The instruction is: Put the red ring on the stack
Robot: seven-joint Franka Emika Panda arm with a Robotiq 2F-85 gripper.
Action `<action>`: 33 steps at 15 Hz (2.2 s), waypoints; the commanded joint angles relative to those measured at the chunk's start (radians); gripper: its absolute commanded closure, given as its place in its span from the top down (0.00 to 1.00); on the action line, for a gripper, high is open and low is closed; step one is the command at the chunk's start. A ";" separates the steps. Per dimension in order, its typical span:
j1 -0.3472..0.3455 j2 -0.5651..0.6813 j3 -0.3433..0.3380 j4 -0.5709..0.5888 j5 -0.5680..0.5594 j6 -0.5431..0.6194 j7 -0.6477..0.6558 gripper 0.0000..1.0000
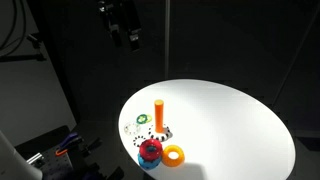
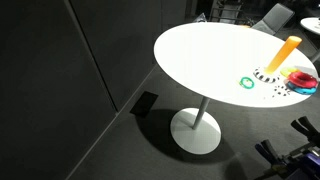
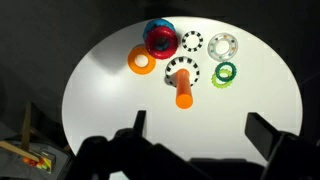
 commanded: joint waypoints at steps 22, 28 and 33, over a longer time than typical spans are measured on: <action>0.093 0.255 0.077 0.072 0.057 0.078 0.014 1.00; 0.122 0.374 0.078 0.041 0.135 0.201 -0.063 1.00; 0.141 0.414 0.093 -0.001 0.201 0.222 -0.129 1.00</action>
